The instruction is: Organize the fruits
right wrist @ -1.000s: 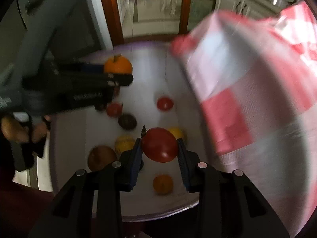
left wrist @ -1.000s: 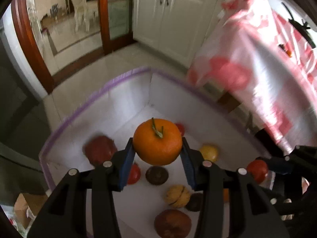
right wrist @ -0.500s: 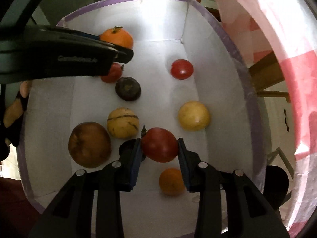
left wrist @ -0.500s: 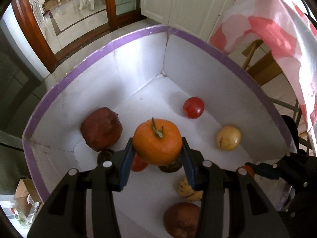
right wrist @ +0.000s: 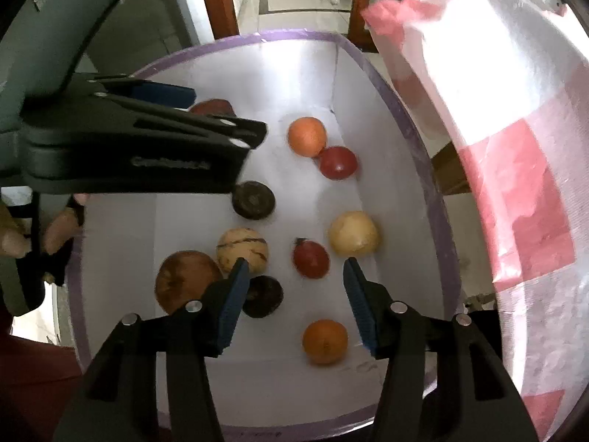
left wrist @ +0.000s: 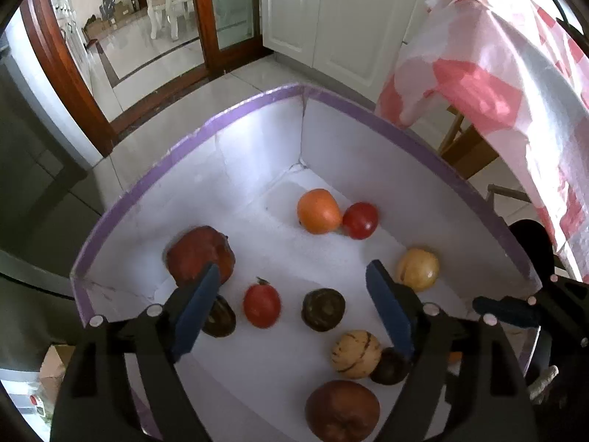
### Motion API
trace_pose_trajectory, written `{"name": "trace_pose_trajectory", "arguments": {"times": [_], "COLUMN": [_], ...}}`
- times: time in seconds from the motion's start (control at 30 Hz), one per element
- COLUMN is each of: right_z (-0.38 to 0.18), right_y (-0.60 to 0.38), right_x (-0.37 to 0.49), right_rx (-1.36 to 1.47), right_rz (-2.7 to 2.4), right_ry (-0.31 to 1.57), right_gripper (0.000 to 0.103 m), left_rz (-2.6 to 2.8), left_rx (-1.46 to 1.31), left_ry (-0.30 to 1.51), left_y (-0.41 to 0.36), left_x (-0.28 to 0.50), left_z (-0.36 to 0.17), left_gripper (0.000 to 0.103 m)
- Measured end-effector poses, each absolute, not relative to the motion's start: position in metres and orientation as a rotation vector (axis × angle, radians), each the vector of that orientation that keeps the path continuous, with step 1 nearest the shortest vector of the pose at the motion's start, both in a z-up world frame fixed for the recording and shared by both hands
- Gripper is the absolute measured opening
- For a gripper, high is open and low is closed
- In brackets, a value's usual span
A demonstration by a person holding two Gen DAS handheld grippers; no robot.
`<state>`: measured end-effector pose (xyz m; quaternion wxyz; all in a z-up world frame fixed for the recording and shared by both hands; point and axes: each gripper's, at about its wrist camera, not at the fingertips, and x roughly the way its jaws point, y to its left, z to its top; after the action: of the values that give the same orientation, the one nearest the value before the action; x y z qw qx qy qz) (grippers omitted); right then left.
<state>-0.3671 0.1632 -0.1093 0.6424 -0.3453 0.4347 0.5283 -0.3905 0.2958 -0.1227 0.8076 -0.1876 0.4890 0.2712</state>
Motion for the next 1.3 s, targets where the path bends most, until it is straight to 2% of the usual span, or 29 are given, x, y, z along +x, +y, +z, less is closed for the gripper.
{"name": "trace_pose_trajectory", "arguments": {"times": [0.17,0.3,0.43,0.57,0.67,0.77,0.9,1.1,1.3], "right_z": [-0.083,-0.058,-0.027,0.013,0.042,0.062,0.073,0.069,0.047], "right_y": [0.157,0.146,0.132,0.104,0.074,0.038,-0.013,-0.072,-0.118], "right_x": [-0.368,-0.365,-0.356,-0.338,-0.316,-0.286,-0.231,-0.126,-0.015], "right_rx": [-0.728,-0.670,-0.579,-0.486,-0.414,-0.345,-0.269,-0.150,-0.007], "right_rz": [1.252,1.277,1.305,1.274,1.210,1.111,0.936,0.693,0.472], "right_ry": [0.960,0.938,0.889,0.779,0.704,0.640,0.617,0.695,0.791], "right_gripper": [0.062,0.063,0.074,0.077,0.080,0.084,0.086,0.087,0.087], "left_rz": [0.597,0.625,0.687,0.677,0.619,0.507,0.354,0.161,0.102], "left_rx": [-0.340,-0.280,-0.180,-0.125,-0.127,-0.141,-0.143,-0.148,-0.161], "left_ry": [1.039,1.032,1.015,0.976,0.905,0.837,0.796,0.806,0.852], "left_y": [0.291,0.287,0.283,0.274,0.257,0.230,0.187,0.118,0.086], "left_x": [-0.386,-0.380,-0.367,-0.339,-0.311,-0.271,-0.203,-0.080,0.013], "left_z": [-0.109,-0.092,-0.064,-0.026,0.008,0.037,0.048,0.034,0.008], "left_gripper": [0.088,0.091,0.095,0.097,0.101,0.101,0.101,0.101,0.101]}}
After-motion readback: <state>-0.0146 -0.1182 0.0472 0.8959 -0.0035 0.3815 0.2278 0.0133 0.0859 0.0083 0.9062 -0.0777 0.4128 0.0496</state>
